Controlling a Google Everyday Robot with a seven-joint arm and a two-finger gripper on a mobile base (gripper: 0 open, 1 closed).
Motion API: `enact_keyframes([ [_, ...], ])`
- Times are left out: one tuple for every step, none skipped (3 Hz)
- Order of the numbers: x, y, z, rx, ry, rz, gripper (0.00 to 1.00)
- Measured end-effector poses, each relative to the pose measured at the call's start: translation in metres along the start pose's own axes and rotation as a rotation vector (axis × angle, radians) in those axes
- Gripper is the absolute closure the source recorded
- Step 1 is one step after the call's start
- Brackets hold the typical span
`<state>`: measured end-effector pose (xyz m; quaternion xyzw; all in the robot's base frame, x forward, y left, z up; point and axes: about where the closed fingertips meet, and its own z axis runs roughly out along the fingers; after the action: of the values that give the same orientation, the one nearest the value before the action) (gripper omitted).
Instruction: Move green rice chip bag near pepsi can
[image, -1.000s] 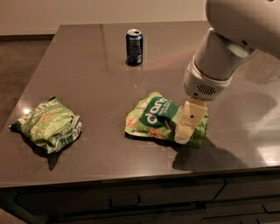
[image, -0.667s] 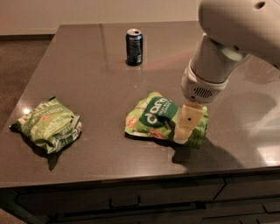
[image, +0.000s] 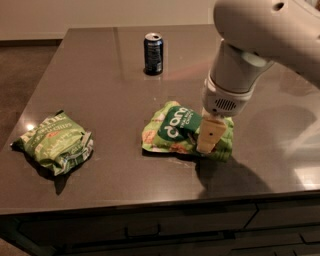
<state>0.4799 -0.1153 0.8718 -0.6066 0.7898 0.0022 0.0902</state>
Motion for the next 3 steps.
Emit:
enact_keyframes([
  [-0.014,-0.024,-0.009,0.001,-0.01,0.01,0.9],
  [-0.036,-0.07,-0.022,0.014,-0.037,0.037,1.0],
  [-0.056,-0.137,-0.028,0.041,-0.067,0.131,1.0],
])
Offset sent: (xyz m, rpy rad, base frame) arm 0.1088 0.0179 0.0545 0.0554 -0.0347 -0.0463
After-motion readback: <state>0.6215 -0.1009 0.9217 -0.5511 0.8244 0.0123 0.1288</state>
